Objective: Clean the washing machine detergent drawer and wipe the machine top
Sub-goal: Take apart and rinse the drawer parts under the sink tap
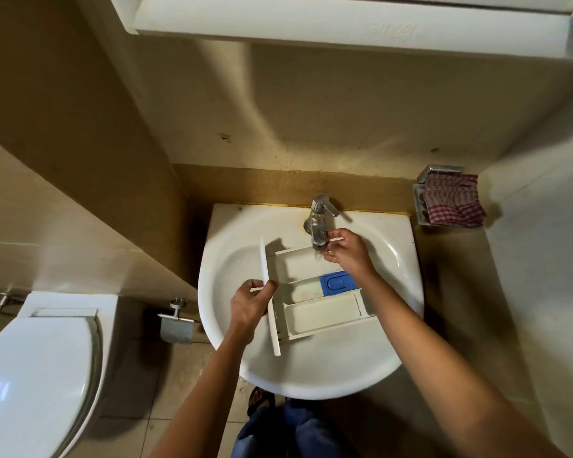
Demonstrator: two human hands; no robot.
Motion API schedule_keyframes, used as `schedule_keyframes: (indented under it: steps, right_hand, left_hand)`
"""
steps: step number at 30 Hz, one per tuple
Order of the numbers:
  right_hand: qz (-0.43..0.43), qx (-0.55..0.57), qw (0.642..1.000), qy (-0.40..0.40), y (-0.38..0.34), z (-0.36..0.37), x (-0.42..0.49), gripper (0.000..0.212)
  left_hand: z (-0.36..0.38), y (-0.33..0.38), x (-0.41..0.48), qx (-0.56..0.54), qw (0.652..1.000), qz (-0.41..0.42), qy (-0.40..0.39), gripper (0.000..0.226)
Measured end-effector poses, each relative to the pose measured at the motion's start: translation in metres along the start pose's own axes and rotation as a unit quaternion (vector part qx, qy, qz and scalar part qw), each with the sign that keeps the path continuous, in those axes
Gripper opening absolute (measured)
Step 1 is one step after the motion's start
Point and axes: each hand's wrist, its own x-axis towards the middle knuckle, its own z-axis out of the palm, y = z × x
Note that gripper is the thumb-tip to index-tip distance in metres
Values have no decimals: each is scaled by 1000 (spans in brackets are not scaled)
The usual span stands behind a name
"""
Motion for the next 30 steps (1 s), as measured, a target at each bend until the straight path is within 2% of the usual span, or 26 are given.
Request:
schedule_keyframes:
  steps: [2,4,6,7,8,10,11,13,15,16,18,20,22,23,26,28,30]
  right_hand:
    - [-139,-119,982,37,15,2,-10,21]
    - [-263,-289,920,25,30,2,-22,9]
    - [-316,-448,836,12,36,1,-29,7]
    - [-320,-497,807,14,36,3,-29,10]
    - [-309,-527,791,25,33,7,-28,15]
    - [-236,-566,789,39,22,21,-26,28]
    - [-200,-563,802,20,16,30,-25,31]
    - [-184,-524,824,-112,7,47,-26,32]
    - [-209,-509,800,-240,3,51,-29,30]
    - [-203,-518,789,-260,1,46,-28,30]
    - [-172,-545,790,-221,1,30,-22,33]
    - [-133,-585,791,-118,4,14,-12,36]
    - [-62,-595,800,-36,3,13,-5,40]
    - [-25,-590,806,-27,2,20,-3,42]
    - [11,-565,822,-77,4,57,-3,42]
    - [-26,-559,821,-110,7,79,-11,38]
    - [-115,-567,806,-129,7,86,-27,37]
  left_hand:
    - [6,-8,3,-14,1000,-5,-7,35]
    - [10,-13,5,-24,1000,-7,-10,23]
    - [12,-15,8,-34,999,-5,-11,21]
    - [13,-15,9,-38,999,-5,-10,22]
    - [14,-14,9,-41,999,-6,-7,22]
    - [16,-15,10,-43,999,-9,-1,22]
    - [17,-16,10,-46,999,-11,1,22]
    - [18,-16,8,-54,998,-13,3,23]
    - [16,-16,8,-62,998,-13,3,25]
    - [15,-16,9,-66,998,-15,2,25]
    - [12,-16,9,-73,997,-17,-3,24]
    - [12,-17,11,-75,997,-16,-8,25]
    - [13,-17,11,-71,997,-11,-11,23]
    - [14,-17,10,-69,998,-10,-12,23]
    - [15,-18,12,-67,998,-10,-19,23]
    - [15,-18,13,-67,997,-11,-21,25]
    - [14,-20,14,-81,996,-18,-18,29]
